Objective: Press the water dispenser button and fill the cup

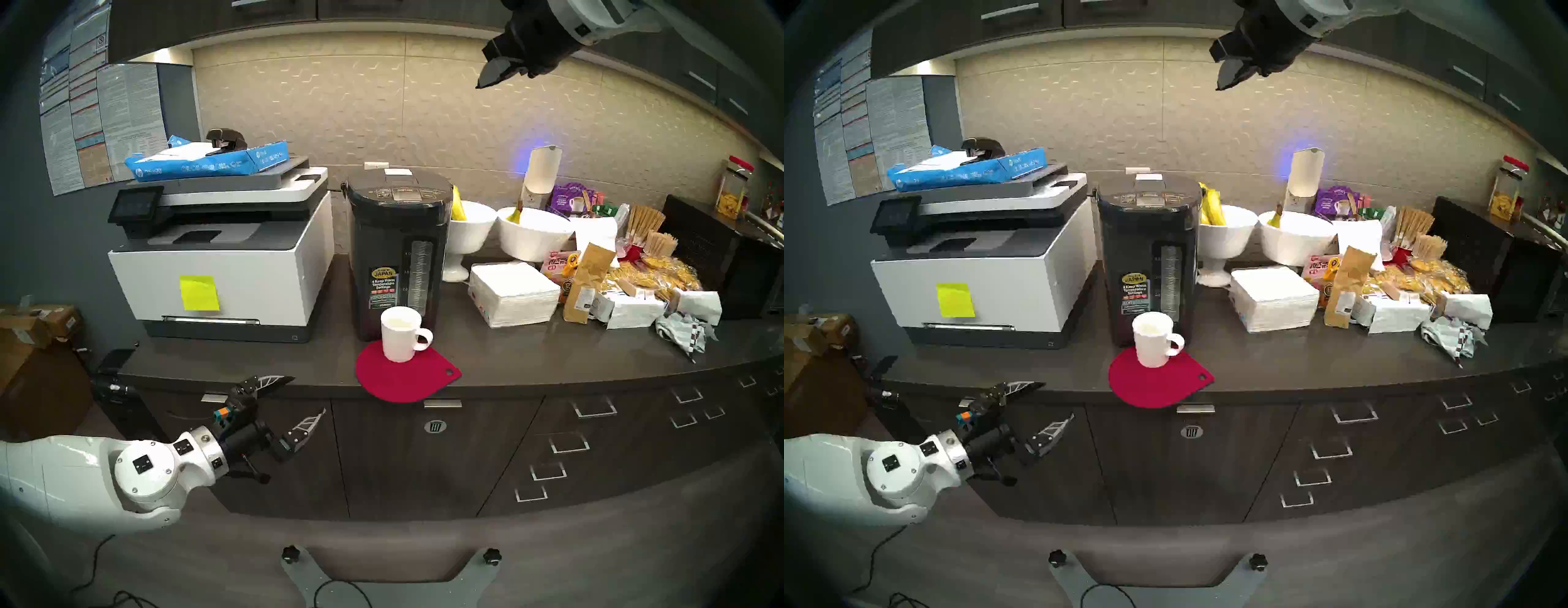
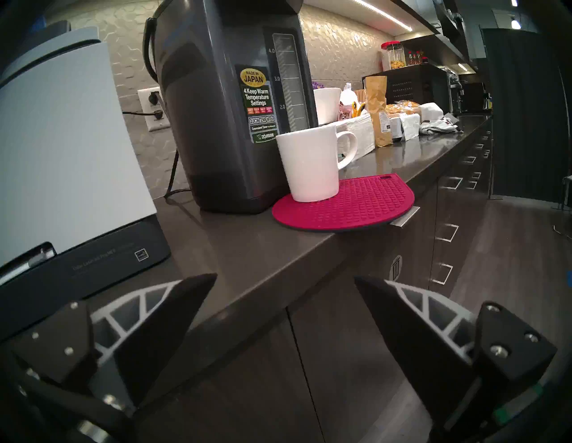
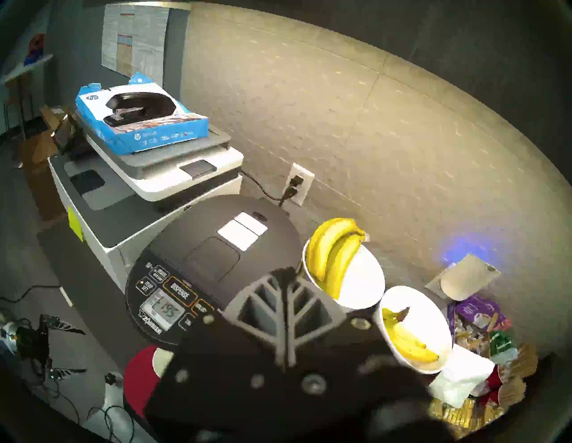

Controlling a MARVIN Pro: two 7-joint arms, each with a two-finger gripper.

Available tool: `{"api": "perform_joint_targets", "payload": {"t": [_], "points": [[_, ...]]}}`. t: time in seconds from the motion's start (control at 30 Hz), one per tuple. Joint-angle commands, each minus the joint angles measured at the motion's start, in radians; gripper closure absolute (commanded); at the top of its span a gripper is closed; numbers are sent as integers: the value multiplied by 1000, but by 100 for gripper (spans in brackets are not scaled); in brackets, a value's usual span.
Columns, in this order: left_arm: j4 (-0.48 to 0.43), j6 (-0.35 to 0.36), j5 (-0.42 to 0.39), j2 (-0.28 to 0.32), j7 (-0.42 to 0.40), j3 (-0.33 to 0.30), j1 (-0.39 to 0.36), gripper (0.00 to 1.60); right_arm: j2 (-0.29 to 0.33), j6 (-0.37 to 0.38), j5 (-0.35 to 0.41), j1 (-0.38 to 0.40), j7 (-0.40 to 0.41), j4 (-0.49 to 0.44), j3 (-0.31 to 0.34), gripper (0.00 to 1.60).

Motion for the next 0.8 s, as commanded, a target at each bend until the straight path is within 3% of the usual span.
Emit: {"api": "perform_joint_targets", "payload": {"t": [0.0,0.07,0.13,0.17,0.23,0.37,0.47,0.5,0.53,0.77], "points": [[-4,-5,2,-2,-1,-8,-9,0,116,-30,21,114,-43,-74,-41,160],[-4,-5,2,-2,-1,-8,-9,0,129,-34,24,123,-54,-93,-50,160],[-4,-5,2,-2,-1,-8,-9,0,182,-44,24,157,-67,-149,-65,160],[-4,-5,2,-2,0,-7,-9,0,156,-45,28,139,-77,-132,-62,160],[-4,-5,2,-2,0,-7,-9,0,205,-52,35,183,-83,-183,-88,160],[-4,-5,2,-2,0,-6,-10,0,226,-59,43,194,-109,-221,-108,160],[-4,-4,1,-2,0,-6,-10,0,289,-69,49,243,-126,-287,-140,160],[-4,-4,1,-2,0,-6,-10,0,256,-67,57,215,-129,-266,-138,160],[-4,-4,1,-2,0,-6,-10,0,290,-70,58,246,-133,-299,-155,160],[-4,-4,1,-2,1,-4,-11,0,363,-79,78,300,-170,-394,-218,160]]}}
